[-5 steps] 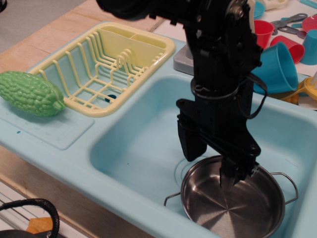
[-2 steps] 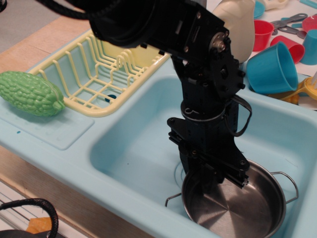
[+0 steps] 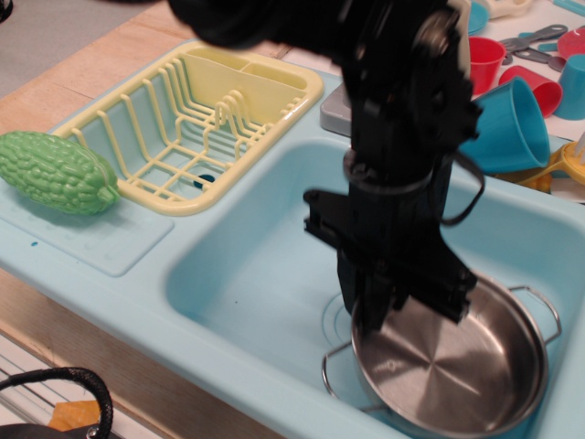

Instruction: Put pot or pan from sink into drying rack

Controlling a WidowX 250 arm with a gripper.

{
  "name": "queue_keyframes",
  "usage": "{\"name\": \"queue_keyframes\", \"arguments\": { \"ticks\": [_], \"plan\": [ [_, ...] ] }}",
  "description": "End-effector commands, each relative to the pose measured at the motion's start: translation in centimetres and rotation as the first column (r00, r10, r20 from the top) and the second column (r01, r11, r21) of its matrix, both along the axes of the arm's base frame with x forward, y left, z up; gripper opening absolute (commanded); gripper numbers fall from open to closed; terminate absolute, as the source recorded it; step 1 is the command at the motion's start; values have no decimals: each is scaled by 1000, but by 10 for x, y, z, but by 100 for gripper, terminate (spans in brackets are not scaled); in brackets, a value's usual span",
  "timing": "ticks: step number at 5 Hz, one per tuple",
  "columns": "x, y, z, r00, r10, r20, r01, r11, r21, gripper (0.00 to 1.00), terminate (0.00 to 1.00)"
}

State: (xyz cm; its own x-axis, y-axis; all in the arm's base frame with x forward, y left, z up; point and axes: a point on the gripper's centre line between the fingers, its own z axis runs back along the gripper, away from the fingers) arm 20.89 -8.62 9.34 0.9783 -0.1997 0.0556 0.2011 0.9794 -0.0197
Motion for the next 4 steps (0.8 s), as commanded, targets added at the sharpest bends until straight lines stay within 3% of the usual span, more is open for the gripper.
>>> {"name": "queue_keyframes", "arguments": {
  "ticks": [1, 2, 4],
  "plan": [
    [26, 23, 45, 995, 6, 102, -10, 999, 41, 0, 0],
    [42, 56, 64, 991, -6, 131, -4, 997, 77, 0, 0],
    [56, 124, 76, 988, 6, 157, -18, 997, 81, 0, 0]
  ]
}}
